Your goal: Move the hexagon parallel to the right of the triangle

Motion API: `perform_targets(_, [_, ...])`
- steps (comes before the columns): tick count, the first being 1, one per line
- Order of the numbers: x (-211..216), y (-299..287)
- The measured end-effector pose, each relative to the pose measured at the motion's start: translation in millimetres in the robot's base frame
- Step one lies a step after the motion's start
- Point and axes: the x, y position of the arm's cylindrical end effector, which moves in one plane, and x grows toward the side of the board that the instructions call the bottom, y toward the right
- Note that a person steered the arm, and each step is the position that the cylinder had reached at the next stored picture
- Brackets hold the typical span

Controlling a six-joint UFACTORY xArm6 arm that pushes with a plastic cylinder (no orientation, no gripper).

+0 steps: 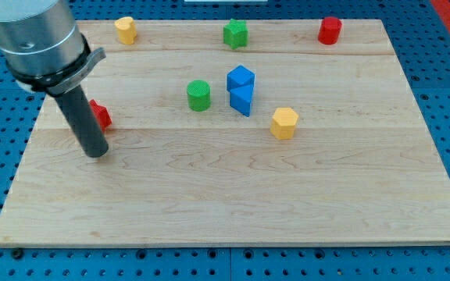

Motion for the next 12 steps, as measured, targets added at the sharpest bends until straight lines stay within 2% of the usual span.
perform_targets(1, [-52, -35])
perform_targets(2, [-73, -42])
perform_targets(3, [-73, -44])
perform_targets(4, [-50, -23])
perform_targets(7, [-20, 197])
perform_targets(9, [-48, 325])
perform_targets(10, [-18, 339])
perform_targets(11, [-10, 363])
perform_targets(12, [-44, 363])
